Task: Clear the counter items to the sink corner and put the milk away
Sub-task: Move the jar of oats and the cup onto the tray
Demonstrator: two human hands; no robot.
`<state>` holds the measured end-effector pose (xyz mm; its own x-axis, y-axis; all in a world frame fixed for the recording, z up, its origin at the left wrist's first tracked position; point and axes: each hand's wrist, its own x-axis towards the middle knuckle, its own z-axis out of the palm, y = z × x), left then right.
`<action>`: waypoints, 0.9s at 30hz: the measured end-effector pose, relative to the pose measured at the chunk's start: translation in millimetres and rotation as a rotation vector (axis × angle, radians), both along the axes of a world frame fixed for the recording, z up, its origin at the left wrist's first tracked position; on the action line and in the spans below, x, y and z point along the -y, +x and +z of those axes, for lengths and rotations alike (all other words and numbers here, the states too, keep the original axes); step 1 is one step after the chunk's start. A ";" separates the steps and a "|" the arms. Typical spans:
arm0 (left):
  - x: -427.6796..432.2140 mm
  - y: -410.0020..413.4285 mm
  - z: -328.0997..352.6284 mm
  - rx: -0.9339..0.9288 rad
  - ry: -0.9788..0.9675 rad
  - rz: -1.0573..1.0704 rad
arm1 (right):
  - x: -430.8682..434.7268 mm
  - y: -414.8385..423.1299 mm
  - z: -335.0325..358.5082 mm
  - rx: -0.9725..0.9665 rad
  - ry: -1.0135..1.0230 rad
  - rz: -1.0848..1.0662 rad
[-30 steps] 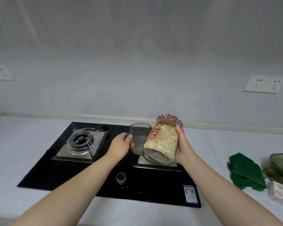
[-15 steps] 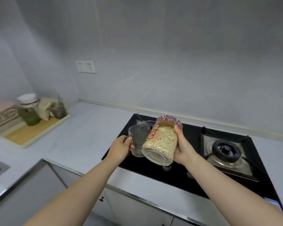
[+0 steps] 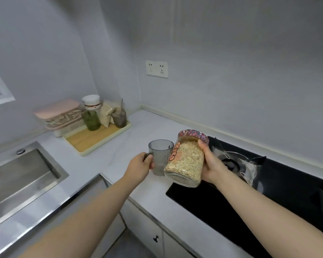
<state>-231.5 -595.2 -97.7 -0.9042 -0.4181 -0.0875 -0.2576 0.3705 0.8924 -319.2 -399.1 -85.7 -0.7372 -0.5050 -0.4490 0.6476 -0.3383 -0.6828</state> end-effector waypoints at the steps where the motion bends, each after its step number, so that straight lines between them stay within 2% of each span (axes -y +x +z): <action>1: 13.2 -5.3 -1.7 0.010 -0.011 0.005 | 13.3 -8.4 -2.8 0.019 -0.006 0.011; 5: 69.4 -24.9 3.5 0.068 -0.081 0.047 | 71.9 -46.1 -5.3 0.064 -0.029 0.069; 15: 217.4 -45.9 -0.1 0.124 -0.063 0.222 | 226.8 -98.4 1.3 0.058 0.046 0.229; 27: 428.5 -49.4 -26.2 0.192 -0.075 0.252 | 417.1 -115.1 -17.2 0.059 0.122 0.218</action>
<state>-280.9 -1023.7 -123.9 -0.7415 -0.6382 -0.2074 -0.5107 0.3362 0.7913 -434.3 -816.2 -102.9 -0.5876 -0.5881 -0.5558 0.7363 -0.1037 -0.6686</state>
